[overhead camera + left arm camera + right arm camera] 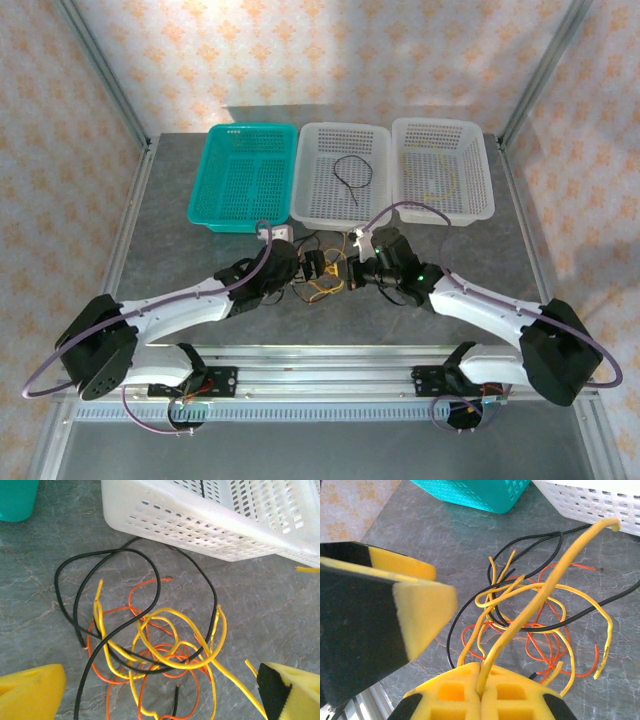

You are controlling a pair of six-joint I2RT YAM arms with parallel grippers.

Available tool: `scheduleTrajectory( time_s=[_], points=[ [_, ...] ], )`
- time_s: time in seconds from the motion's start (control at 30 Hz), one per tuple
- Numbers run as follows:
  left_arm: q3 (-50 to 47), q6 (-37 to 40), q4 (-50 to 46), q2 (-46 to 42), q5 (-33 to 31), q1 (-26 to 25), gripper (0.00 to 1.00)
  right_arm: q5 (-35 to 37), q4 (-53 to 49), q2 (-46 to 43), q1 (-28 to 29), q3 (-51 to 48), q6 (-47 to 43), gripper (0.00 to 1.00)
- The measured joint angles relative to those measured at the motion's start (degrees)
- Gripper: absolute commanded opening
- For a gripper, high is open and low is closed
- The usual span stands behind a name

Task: Untangle the cables

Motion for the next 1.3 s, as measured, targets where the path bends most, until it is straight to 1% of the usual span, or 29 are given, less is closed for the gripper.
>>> scheduleTrajectory(
  time_s=[0.23, 0.37, 0.77, 1.13, 1.3],
  points=[
    [2.43, -0.22, 0.7, 6.01, 1.73, 0.26, 0.99, -0.2, 0.39, 0.0, 0.0, 0.0, 0.0, 0.0],
    [2.45, -0.26, 0.76, 8.02, 1.92, 0.26, 0.99, -0.2, 0.42, 0.0, 0.0, 0.0, -0.28, 0.0],
    [3.82, -1.53, -0.55, 13.84, -0.17, 0.26, 0.99, 1.01, -0.22, -0.61, 0.0, 0.02, -1.42, 0.0],
    [3.15, -3.13, -1.73, 14.71, -3.32, 1.62, 0.99, 5.66, -6.19, -7.43, 0.0, 0.92, -3.39, 0.0],
    [2.67, -3.15, -2.01, 15.15, -3.74, 1.66, 0.99, 9.92, -10.19, -9.77, 0.0, 2.21, -4.07, 0.0]
  ],
)
